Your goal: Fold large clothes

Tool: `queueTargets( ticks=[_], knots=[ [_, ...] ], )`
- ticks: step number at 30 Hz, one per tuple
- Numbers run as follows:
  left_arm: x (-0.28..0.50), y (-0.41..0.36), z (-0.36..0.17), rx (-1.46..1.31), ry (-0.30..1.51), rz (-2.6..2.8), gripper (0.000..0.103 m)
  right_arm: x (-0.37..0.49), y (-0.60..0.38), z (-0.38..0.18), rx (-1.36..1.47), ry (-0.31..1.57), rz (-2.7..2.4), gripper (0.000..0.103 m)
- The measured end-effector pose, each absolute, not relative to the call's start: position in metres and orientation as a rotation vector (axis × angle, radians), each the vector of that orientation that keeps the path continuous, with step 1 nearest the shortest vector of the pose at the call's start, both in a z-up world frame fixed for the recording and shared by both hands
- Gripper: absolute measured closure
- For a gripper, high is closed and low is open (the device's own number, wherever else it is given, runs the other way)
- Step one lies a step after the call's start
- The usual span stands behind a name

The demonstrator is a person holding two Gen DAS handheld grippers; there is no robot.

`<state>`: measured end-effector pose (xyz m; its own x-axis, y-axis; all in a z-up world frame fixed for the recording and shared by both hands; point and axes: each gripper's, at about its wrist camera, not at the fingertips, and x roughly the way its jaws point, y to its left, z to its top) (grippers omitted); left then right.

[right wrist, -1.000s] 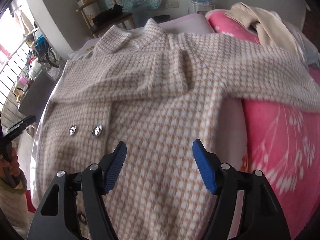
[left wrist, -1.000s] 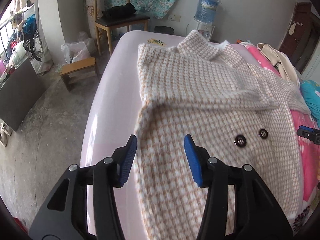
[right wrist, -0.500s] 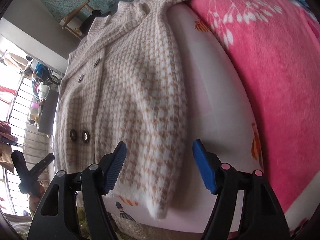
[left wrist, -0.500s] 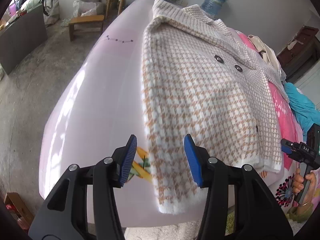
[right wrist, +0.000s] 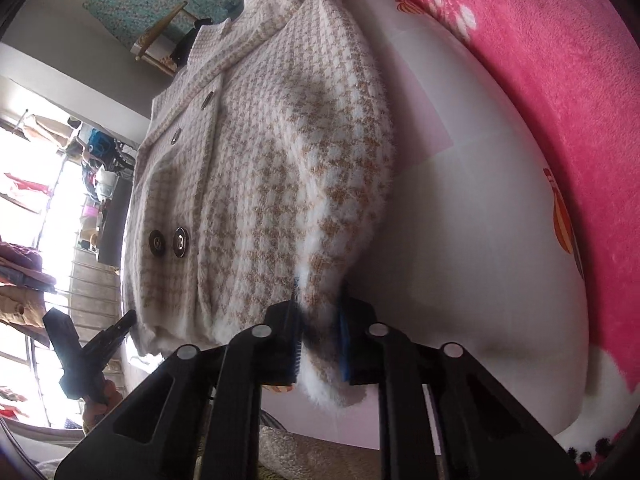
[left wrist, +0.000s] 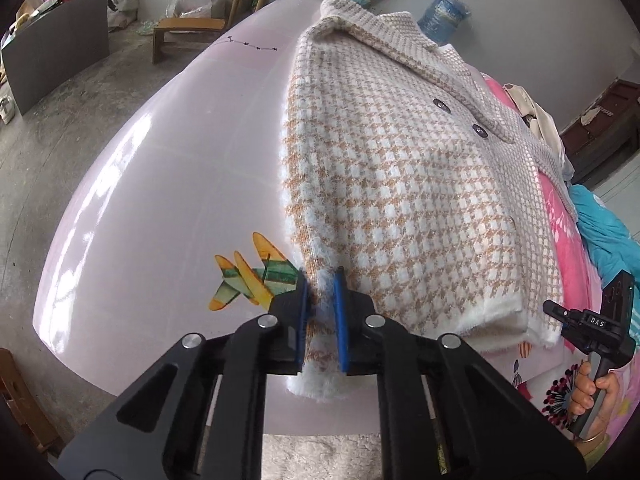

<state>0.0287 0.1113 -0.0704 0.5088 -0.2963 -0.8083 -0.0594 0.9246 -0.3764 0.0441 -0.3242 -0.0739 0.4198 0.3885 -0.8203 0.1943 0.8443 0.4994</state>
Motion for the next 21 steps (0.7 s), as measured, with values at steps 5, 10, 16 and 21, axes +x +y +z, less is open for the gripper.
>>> queueTargets(
  ticks=[5,10,16,21],
  knots=[
    [0.009,0.110,-0.028,-0.216,0.928,-0.128,0.097,0.032,-0.315,-0.025,0.472,1.037,0.151,0.096],
    [-0.009,0.113,0.012,-0.168,0.878,-0.201,0.097,0.022,-0.321,0.022,0.397,0.959,0.155,0.097],
    [-0.034,0.119,0.015,-0.131,0.973,-0.242,0.097,-0.001,-0.333,0.035,0.376,1.012,0.160,0.097],
    [-0.046,0.130,-0.018,-0.204,1.129,-0.241,0.096,-0.022,-0.342,0.006,0.398,1.137,0.130,0.096]
  ],
)
